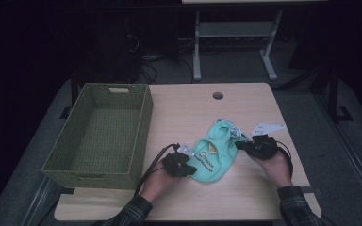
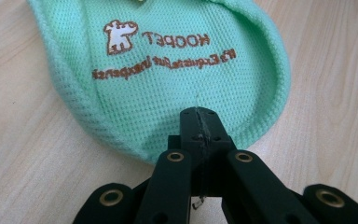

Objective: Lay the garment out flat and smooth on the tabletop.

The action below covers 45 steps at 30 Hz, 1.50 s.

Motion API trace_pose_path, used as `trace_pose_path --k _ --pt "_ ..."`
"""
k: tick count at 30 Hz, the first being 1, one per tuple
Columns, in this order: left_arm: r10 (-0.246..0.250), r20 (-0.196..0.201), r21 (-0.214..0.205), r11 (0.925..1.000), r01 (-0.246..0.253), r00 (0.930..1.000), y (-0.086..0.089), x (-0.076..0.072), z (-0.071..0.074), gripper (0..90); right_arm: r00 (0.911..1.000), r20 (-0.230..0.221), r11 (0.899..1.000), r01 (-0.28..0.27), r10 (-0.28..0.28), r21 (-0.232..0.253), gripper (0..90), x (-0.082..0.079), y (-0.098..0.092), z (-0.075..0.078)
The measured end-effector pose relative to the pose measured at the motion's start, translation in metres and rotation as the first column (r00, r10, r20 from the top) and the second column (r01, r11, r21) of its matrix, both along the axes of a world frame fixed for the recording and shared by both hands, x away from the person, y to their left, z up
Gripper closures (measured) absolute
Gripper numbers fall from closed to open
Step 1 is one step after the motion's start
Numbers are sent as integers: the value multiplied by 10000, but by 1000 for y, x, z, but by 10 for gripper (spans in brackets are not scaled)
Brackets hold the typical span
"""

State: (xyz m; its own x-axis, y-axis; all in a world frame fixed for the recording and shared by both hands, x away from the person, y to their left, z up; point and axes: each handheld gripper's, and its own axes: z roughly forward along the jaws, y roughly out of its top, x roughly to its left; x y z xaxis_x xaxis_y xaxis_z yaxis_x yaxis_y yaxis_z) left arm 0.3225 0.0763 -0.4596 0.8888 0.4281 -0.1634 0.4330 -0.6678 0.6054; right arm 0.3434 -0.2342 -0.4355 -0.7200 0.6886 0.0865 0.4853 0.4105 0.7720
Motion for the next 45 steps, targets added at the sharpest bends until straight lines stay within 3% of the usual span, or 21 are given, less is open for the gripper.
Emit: trace_pose_path --k 7,12,16,20,22,25,34,41,45 --pt "-53 30 28 10000 53 10000 0 0 0 896 9995 -250 9992 -172 182 369 898 -21 -6 -13" --pt "-70 -4 35 10000 70 10000 0 0 0 896 9977 -603 9980 -291 325 566 898 -21 0 -27" --pt "-101 -26 -10 9999 101 9999 0 1 0 896 9966 -608 9962 -507 550 715 898 -16 9 -33" --pt "-53 -2 -29 10000 53 10000 0 0 0 896 9945 -738 9966 -718 747 410 898 -15 16 -38" --pt "-184 15 301 9994 184 9998 0 1 2 895 9944 -753 9972 -744 746 48 898 -15 20 -40" --pt "-42 -94 370 9993 45 9999 -1 4 4 873 9936 -868 9973 -723 729 93 898 -15 19 -42" --pt "416 178 197 9989 -419 9990 -8 36 23 897 9930 -894 9970 -770 766 -15 898 -16 20 -41" --pt "738 684 -214 9971 -724 9949 -25 75 37 897 9927 -876 9966 -829 825 -10 898 -15 19 -41" --pt "813 670 -376 9962 -789 9944 -38 97 36 897 9932 -817 9965 -838 830 -67 898 -15 20 -41"
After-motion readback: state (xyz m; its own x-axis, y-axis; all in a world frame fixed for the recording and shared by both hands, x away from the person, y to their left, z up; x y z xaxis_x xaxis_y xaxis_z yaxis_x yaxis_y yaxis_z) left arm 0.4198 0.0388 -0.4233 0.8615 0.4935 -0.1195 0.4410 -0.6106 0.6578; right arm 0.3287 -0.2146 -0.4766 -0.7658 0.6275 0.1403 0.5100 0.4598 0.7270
